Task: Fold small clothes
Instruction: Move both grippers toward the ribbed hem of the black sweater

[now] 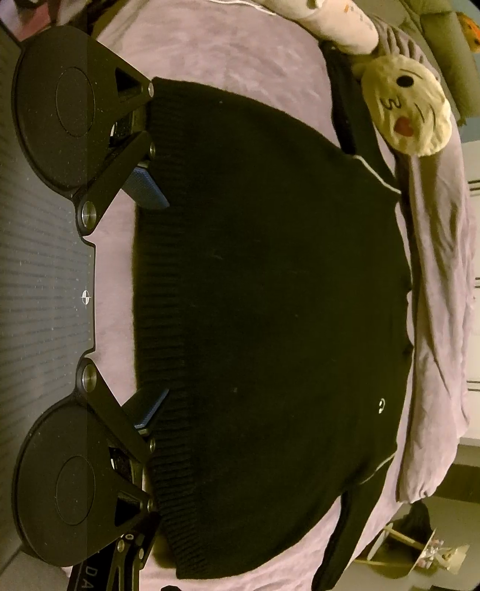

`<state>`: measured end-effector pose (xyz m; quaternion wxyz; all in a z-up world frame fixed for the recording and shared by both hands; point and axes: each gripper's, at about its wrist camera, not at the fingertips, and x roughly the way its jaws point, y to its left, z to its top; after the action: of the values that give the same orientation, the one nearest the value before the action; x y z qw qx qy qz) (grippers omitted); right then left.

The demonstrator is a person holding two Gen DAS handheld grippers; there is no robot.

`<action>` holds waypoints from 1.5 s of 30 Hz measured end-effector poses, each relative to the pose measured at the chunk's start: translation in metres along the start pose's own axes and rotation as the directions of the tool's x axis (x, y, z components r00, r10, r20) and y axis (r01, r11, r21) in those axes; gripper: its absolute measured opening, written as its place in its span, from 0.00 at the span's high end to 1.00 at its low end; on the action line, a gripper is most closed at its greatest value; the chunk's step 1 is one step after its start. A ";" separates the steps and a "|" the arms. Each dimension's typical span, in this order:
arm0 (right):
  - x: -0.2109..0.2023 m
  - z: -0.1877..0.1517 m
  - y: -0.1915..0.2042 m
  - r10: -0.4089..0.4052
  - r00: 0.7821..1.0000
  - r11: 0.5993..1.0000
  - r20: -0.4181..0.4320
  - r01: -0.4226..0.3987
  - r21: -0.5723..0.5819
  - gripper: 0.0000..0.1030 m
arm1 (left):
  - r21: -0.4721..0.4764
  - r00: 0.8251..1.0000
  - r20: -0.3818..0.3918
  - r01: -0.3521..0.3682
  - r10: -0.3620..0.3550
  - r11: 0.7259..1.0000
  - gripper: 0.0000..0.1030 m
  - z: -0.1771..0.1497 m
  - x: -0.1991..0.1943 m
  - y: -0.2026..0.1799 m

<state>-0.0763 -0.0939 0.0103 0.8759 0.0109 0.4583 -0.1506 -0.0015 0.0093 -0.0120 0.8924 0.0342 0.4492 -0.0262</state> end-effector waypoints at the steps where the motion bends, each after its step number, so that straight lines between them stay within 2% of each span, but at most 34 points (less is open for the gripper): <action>1: 0.000 0.000 0.000 -0.001 1.000 1.000 0.000 0.001 0.000 0.04 | -0.003 1.000 -0.001 0.000 0.000 1.000 0.00 0.000 0.000 0.001; 45: 0.002 -0.001 -0.005 0.032 0.999 0.999 0.003 -0.032 0.033 0.04 | -0.022 1.000 -0.029 0.003 -0.004 1.000 0.00 0.001 0.006 0.006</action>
<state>-0.0772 -0.0989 0.0086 0.8784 0.0326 0.4546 -0.1440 0.0028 0.0153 -0.0159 0.8859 0.0238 0.4627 -0.0221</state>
